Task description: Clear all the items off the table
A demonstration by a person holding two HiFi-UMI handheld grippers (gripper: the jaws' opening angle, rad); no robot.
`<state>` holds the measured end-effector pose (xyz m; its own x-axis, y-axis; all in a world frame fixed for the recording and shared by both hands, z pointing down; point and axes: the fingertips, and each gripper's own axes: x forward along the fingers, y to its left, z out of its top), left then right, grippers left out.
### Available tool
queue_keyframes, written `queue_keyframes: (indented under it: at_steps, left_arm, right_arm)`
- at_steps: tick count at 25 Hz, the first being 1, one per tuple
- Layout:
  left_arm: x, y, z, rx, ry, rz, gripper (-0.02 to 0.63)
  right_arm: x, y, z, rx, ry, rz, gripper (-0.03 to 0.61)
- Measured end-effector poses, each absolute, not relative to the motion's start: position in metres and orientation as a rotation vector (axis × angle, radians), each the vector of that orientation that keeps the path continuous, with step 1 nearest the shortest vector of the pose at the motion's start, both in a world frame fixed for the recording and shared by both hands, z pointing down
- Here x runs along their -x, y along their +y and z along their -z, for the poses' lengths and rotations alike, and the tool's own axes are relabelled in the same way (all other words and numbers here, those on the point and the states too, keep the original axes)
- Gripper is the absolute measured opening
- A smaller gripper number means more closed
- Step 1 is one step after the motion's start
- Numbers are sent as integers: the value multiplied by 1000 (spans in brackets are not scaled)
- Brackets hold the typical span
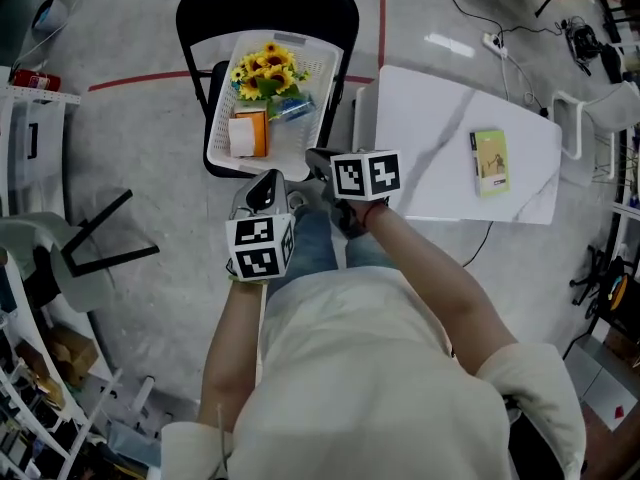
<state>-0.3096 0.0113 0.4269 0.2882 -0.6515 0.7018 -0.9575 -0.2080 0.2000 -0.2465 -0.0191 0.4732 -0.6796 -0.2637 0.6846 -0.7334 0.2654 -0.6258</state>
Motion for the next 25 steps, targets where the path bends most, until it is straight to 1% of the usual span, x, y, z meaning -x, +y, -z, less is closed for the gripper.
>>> queue_keyframes:
  at_steps: [9,14,21,25]
  left_arm:
    - [251,10,-420,-2029,-1347,-681,10]
    - [218,12,-420,-2071,-1291,-709,9]
    - [167,10,-421,-2117,-1220,-737,9]
    - [134,10,-423,-2142,-1178,-747,9]
  right_arm:
    - [193,-12,-472,-981,-2076,-1425,0]
    - [162,-5,-466,-1012,-2104,-1519,-2]
    - [102,5,-464,-1113,-2087,-1607,-2]
    - [63,12,-466,-1183,-2070,-1605,-2]
